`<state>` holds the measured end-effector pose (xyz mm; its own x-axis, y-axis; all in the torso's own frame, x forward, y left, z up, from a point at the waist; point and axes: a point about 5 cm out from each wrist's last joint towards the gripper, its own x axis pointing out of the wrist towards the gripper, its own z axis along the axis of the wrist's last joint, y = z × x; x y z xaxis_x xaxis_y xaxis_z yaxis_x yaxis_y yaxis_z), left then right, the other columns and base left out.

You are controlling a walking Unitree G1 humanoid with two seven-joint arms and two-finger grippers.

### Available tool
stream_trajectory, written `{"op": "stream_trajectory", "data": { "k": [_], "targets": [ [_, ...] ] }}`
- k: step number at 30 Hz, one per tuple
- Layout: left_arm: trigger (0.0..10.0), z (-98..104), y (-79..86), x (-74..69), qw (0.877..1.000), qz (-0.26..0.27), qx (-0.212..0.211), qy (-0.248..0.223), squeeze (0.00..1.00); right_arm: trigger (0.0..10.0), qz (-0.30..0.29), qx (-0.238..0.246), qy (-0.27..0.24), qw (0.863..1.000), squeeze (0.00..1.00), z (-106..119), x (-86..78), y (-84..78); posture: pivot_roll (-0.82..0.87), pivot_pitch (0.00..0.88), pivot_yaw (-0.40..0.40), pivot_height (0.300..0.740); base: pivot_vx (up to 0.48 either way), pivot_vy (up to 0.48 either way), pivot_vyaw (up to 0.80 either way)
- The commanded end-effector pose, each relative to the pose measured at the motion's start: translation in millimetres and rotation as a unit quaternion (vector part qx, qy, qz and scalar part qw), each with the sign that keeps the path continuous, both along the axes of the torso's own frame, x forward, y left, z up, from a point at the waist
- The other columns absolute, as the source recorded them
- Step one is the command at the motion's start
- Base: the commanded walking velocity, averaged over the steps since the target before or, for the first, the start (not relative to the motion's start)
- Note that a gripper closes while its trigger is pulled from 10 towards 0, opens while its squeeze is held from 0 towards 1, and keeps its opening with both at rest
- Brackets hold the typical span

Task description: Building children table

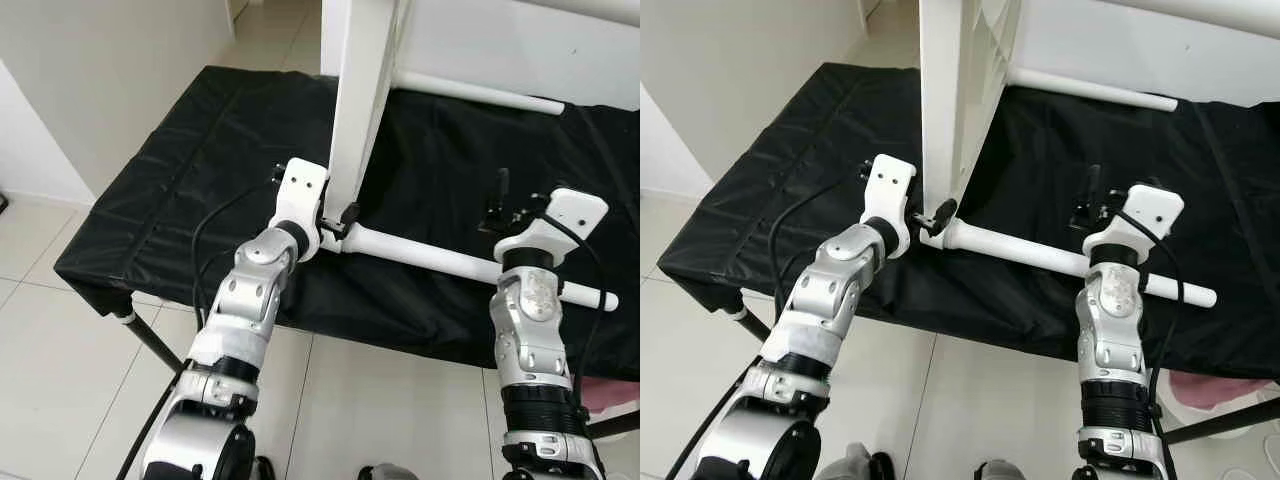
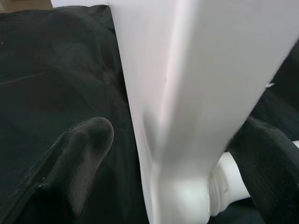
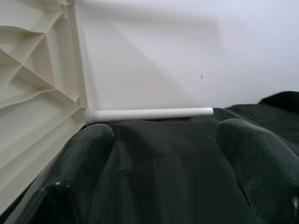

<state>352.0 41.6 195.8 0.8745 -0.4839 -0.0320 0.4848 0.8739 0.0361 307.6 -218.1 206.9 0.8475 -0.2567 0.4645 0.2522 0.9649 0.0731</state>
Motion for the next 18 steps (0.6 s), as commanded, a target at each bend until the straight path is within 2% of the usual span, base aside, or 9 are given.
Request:
{"op": "stream_trajectory", "data": {
  "k": [1,11,18],
  "targets": [
    [10.0,1.3,-4.1,2.9,0.999,0.049,-0.006,-0.001,0.0,10.0,0.007,0.0,0.004,1.0,0.0,-0.9,-1.0,4.0,-0.14,0.154,0.069,0.74,0.0,0.0,0.0],
    [10.0,18.0,-19.0,7.5,0.998,0.044,-0.034,-0.018,0.0,10.0,0.01,-0.009,0.007,1.0,0.0,1.5,-2.0,5.7,-0.15,0.162,0.074,0.74,0.0,0.0,0.0],
    [10.0,16.9,-31.7,4.8,0.998,0.042,-0.047,-0.018,0.0,10.0,0.01,-0.007,0.007,1.0,0.0,2.9,-0.5,6.8,-0.16,0.151,0.072,0.74,0.0,0.0,0.0]
  ]
}}
